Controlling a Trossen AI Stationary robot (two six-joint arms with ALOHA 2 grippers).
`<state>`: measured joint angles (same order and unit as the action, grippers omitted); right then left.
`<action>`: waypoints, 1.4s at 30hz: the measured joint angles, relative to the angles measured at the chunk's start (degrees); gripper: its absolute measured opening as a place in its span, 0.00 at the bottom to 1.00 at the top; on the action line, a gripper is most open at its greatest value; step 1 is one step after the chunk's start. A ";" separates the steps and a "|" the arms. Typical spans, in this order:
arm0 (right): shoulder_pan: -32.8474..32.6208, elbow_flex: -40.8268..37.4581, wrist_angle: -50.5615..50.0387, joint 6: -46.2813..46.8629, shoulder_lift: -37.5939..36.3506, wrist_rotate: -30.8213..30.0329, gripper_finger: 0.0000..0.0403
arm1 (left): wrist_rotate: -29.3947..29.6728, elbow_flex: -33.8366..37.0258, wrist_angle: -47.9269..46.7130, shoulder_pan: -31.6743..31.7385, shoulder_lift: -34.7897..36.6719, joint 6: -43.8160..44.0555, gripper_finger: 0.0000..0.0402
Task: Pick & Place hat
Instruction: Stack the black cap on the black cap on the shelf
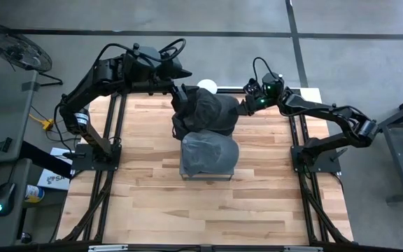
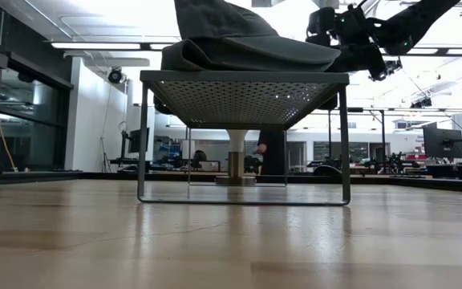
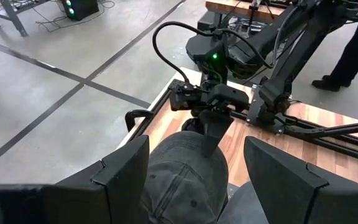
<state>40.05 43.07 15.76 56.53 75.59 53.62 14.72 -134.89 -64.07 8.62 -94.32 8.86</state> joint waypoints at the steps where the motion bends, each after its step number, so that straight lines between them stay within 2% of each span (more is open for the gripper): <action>1: 0.02 0.00 -0.10 0.01 0.00 0.38 0.36 | 0.00 0.00 0.02 0.00 0.00 0.00 0.65; 8: 1.24 0.00 -0.14 0.87 0.00 2.60 0.47 | 0.00 0.00 0.02 0.00 0.00 0.01 0.65; 14: 3.07 -0.02 -0.12 1.17 -0.28 4.65 0.47 | -0.02 0.00 0.04 0.00 0.00 0.01 0.65; 20: 1.96 -0.02 -0.15 0.26 -0.28 4.88 0.47 | -0.03 -0.11 -0.98 0.00 -0.42 1.90 0.65; 25: 1.79 -0.02 -0.10 -0.04 -0.28 4.87 0.47 | -1.52 -0.13 -1.61 0.07 -3.73 7.87 0.65; 30: 1.77 -0.02 -0.10 -0.04 -0.28 4.68 0.47 | -0.58 -0.09 -4.02 0.83 -8.01 26.11 0.65; 33: 1.77 -0.02 -0.05 -0.07 -0.28 4.64 0.47 | -0.39 -0.06 -7.91 2.39 -10.01 33.81 0.65; 38: 1.77 -0.02 0.46 -0.07 -0.28 4.42 0.47 | -0.25 0.00 -14.53 5.21 -10.88 39.58 0.65; 42: 1.77 -0.02 1.04 -0.07 -0.28 4.56 0.47 | -3.25 0.00 -15.41 7.02 -10.91 41.00 0.65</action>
<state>41.82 43.05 16.80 56.47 75.31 58.18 11.47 -134.89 -79.47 15.64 -105.23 49.86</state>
